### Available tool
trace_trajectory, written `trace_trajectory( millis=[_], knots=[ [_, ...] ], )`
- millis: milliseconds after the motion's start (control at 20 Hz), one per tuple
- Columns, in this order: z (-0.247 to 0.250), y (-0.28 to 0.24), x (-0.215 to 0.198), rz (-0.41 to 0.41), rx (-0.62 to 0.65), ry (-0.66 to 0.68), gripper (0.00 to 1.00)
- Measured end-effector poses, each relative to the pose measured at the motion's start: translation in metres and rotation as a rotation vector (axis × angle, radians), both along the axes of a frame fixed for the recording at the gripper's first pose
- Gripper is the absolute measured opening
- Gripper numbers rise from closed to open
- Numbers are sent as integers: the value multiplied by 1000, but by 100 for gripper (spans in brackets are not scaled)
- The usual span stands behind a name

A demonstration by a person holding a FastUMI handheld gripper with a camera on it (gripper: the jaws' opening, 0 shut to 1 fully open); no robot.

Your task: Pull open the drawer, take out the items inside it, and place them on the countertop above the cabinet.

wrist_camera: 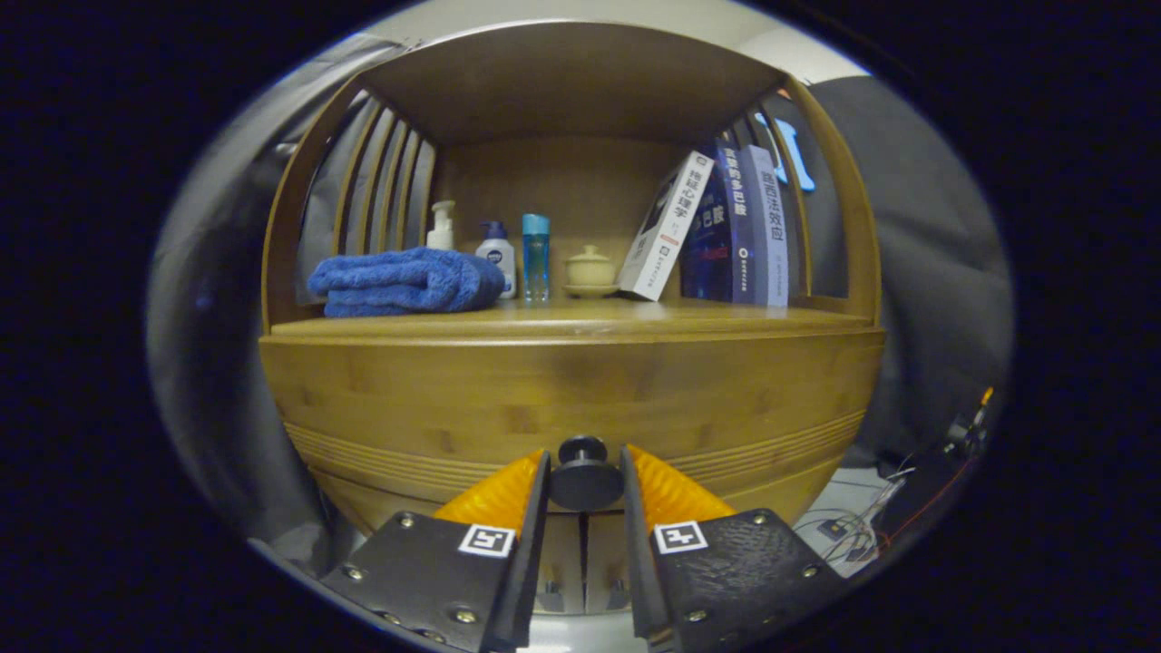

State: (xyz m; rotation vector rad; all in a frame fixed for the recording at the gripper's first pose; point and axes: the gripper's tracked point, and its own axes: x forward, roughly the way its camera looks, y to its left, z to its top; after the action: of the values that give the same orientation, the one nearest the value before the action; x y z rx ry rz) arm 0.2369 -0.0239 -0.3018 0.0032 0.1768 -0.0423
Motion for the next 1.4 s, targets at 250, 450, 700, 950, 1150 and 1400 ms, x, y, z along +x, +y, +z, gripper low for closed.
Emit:
trace_trajectory(
  millis=[250,450,700,950,1150,1400],
  knots=[
    [1,-1,-1,2,-30,30,34],
    [0,-1,-23,0,-33,35,30],
    [2,-3,-61,11,-53,47,30],
    [2,-8,-102,26,-56,55,29],
    [-5,-10,-144,25,-67,70,29],
    [-6,-9,-187,43,-65,75,29]
  ],
)
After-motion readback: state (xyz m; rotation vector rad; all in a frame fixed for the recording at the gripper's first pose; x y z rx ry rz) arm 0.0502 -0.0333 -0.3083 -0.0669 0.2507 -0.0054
